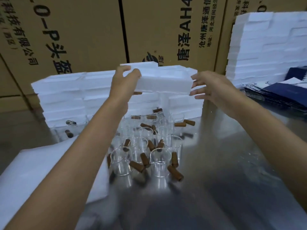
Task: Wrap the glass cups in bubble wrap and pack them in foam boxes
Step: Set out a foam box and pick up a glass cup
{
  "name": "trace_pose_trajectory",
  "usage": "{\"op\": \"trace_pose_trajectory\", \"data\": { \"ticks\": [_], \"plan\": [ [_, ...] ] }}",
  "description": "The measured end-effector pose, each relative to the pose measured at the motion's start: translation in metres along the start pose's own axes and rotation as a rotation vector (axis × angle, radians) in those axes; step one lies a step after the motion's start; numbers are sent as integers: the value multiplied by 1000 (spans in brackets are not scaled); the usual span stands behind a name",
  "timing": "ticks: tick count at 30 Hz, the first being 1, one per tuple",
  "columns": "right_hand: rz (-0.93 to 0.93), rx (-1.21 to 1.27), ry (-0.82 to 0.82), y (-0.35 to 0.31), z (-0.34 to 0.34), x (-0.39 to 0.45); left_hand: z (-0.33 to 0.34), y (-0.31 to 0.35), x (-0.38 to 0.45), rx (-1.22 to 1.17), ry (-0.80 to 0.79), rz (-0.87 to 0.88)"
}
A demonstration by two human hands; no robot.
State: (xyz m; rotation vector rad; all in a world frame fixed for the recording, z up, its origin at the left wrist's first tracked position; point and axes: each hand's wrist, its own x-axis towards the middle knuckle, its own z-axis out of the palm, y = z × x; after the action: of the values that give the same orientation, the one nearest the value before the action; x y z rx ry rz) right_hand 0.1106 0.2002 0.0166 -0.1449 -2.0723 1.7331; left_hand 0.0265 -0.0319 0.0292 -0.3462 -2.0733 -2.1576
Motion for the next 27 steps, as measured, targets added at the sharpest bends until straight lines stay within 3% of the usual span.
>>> {"op": "trace_pose_trajectory", "data": {
  "ticks": [3,6,11,13,17,22,27],
  "plan": [
    [76,-81,-116,1,15,-38,-43,2,-30,-18,-153,-87],
    [133,-255,-181,13,29,-82,-83,-1,-64,18,-163,-116],
    [166,-890,-505,43,55,-149,-125,-8,-130,-46,-178,-125],
    [169,-972,-474,51,64,-169,-131,-16,-160,-24,-272,-151],
    [203,-866,-328,63,64,-184,-130,-43,-216,166,-409,-197],
    [178,-959,-195,84,50,-164,-125,-84,-244,173,-373,-328],
    [193,-923,-39,111,26,-148,-113,-107,-235,389,-337,-207]
  ]
}}
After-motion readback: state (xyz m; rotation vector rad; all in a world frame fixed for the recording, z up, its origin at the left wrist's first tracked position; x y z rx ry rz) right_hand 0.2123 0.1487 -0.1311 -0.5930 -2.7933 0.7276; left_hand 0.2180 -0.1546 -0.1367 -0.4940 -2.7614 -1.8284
